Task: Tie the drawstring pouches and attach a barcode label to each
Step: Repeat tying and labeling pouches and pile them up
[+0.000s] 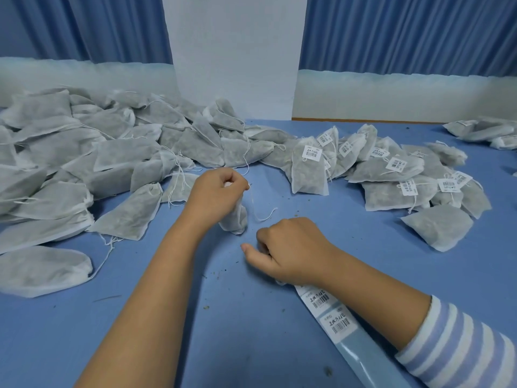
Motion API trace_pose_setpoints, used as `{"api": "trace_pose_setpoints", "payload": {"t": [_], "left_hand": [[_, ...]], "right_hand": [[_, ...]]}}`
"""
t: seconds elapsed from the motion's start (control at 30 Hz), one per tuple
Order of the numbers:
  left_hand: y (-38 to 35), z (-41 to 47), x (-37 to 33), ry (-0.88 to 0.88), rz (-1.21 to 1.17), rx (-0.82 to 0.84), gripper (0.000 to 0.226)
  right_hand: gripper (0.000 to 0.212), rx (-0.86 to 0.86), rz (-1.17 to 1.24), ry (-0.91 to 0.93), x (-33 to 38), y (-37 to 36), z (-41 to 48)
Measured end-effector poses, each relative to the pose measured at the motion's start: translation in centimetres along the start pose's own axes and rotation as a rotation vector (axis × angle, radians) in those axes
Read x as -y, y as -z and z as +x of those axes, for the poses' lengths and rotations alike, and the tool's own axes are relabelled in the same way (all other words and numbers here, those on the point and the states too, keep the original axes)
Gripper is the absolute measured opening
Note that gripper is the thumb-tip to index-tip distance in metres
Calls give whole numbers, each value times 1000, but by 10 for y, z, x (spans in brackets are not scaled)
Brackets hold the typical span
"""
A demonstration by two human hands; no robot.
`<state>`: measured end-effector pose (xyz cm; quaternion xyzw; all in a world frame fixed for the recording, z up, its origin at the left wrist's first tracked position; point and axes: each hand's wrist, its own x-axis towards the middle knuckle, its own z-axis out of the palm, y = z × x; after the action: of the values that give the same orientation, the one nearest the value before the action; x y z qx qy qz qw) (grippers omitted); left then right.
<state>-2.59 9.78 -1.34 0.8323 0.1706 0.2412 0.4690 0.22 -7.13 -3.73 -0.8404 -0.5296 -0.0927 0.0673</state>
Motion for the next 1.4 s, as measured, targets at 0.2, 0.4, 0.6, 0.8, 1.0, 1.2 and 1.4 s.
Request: {"api": "trace_pose_setpoints", "payload": {"t": [0.2,0.4,0.6,0.8,1.0,1.2,1.4], "left_hand": [[-1,4,1,-7,-11,-27,19],[4,7,4,29,-57,-175,16],[5,10,8,24,11,-245,14],[3,12,9,37,46,-215,13],[-11,3,0,-7,83,-3,17],[-25,-3,-1,-64,219,83,15],[-20,0,-2,-34,204,51,21]], "right_hand": [[51,-136,-24,-182,-19,-9,30],[52,-214,-53,-276,-46,-28,107],[51,-282,-58,-300,-61,-42,139],[45,-315,274,-334,-65,-37,128],[14,-625,399,-373,-66,-25,117],[12,-385,531,-411,-68,-19,102],[31,-394,683,-293,-60,-13,66]]}}
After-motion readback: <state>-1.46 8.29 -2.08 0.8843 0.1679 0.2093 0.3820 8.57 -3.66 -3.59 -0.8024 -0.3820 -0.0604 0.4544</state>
